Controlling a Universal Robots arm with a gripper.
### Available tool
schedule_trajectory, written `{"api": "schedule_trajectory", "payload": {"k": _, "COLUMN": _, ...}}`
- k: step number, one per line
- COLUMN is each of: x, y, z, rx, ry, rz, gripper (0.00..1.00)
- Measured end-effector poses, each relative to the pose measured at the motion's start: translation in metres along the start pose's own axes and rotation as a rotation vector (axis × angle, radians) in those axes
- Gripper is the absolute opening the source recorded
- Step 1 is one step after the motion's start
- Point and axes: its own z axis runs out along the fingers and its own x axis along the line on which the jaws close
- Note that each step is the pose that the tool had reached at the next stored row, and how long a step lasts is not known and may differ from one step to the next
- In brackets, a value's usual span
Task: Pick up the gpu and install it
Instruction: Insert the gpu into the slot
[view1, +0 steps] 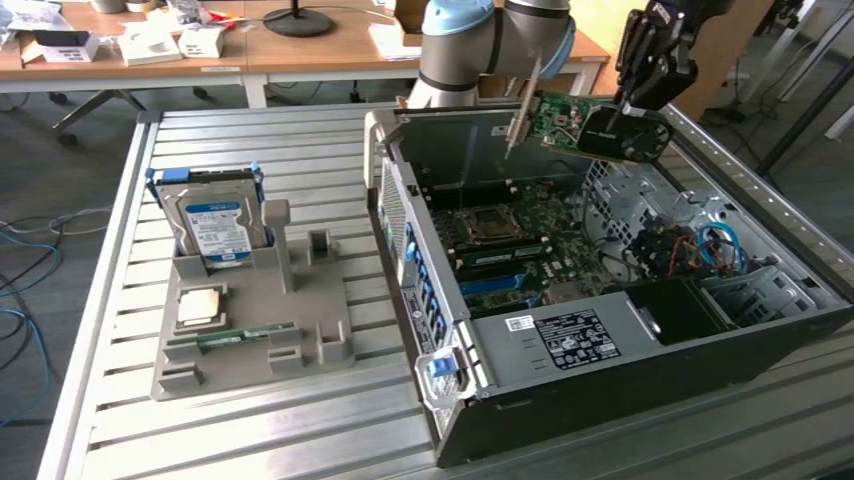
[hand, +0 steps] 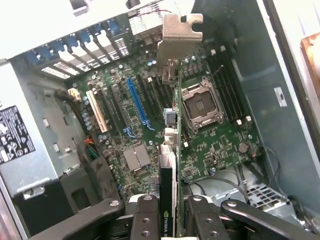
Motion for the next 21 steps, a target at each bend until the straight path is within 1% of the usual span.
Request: {"api": "schedule_trajectory", "payload": {"k": 21, "x": -0.0006, "y": 0.0002, "z": 0.0, "rx": -0.0034, "ry": 0.0089, "rz": -0.275, "gripper": 0.26}}
